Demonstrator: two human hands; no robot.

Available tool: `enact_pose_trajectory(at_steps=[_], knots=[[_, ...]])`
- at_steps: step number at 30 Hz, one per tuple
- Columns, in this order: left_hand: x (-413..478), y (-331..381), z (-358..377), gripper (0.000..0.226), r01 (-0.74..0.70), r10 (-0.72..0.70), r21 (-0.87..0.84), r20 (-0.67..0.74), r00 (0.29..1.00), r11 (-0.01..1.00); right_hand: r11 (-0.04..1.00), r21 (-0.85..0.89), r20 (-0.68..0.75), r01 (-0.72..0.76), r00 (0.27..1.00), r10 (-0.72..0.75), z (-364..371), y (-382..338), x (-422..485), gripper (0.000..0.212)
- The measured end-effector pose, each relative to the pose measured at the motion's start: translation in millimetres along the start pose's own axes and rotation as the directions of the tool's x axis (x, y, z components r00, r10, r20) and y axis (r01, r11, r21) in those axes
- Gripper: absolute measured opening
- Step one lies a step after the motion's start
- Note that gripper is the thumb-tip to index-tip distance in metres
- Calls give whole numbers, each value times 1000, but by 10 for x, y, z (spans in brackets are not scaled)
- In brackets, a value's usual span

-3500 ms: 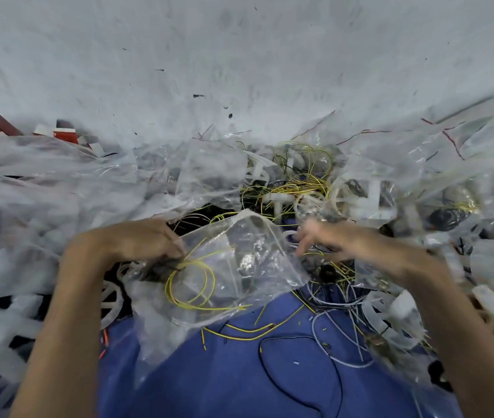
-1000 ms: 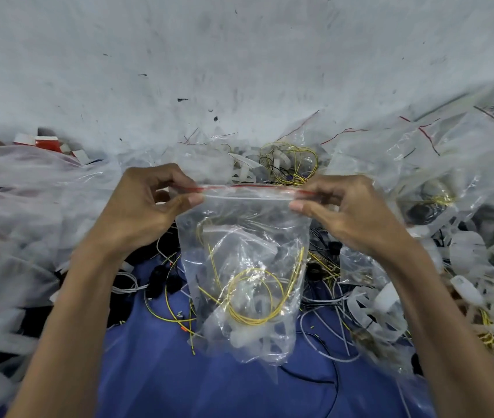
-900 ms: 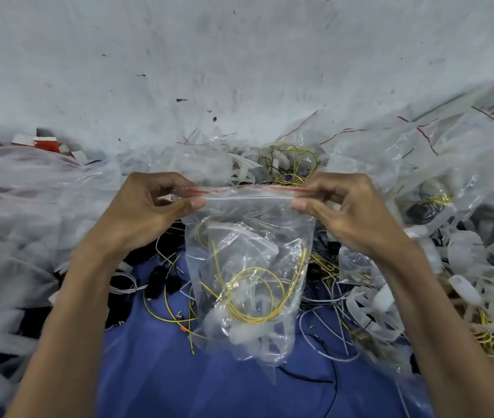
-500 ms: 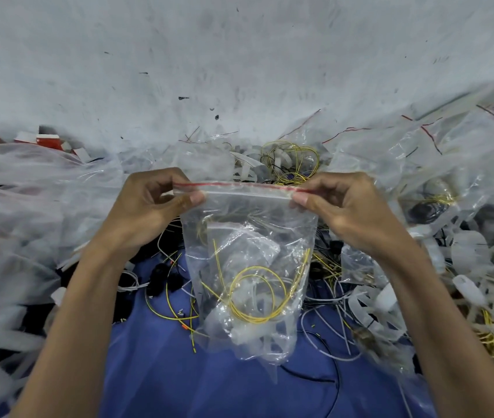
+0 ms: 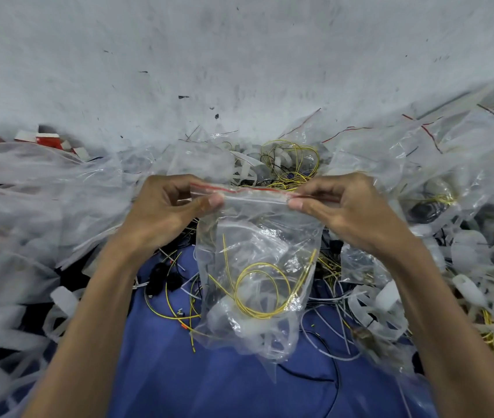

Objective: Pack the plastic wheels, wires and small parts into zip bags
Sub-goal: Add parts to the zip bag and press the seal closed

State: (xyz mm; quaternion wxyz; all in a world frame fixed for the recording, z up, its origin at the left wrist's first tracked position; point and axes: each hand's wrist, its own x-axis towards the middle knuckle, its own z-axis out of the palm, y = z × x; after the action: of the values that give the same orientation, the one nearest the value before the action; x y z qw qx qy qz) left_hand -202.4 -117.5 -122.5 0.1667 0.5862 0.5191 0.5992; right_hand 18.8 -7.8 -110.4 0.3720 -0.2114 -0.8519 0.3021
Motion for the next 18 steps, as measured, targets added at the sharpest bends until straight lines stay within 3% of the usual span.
enact_pose_trajectory(at_steps=[5,11,14,18], knots=[[24,4,52,3,-47,52,85,-57,997,995,993,-116,-4,-7,1000,7,58,-2,18,7],[8,16,97,5,-9,7,-46,-26,1000,999,987,-155,-23,46,998,-50,11,-71,32,8],[5,17,144,8,1,-2,-16,-30,1000,1000,983,-182,19,33,999,-30,29,-93,22,15],[13,45,176,9,-51,55,81,-54,997,995,971,-229,21,61,998,-58,52,-114,10,8]])
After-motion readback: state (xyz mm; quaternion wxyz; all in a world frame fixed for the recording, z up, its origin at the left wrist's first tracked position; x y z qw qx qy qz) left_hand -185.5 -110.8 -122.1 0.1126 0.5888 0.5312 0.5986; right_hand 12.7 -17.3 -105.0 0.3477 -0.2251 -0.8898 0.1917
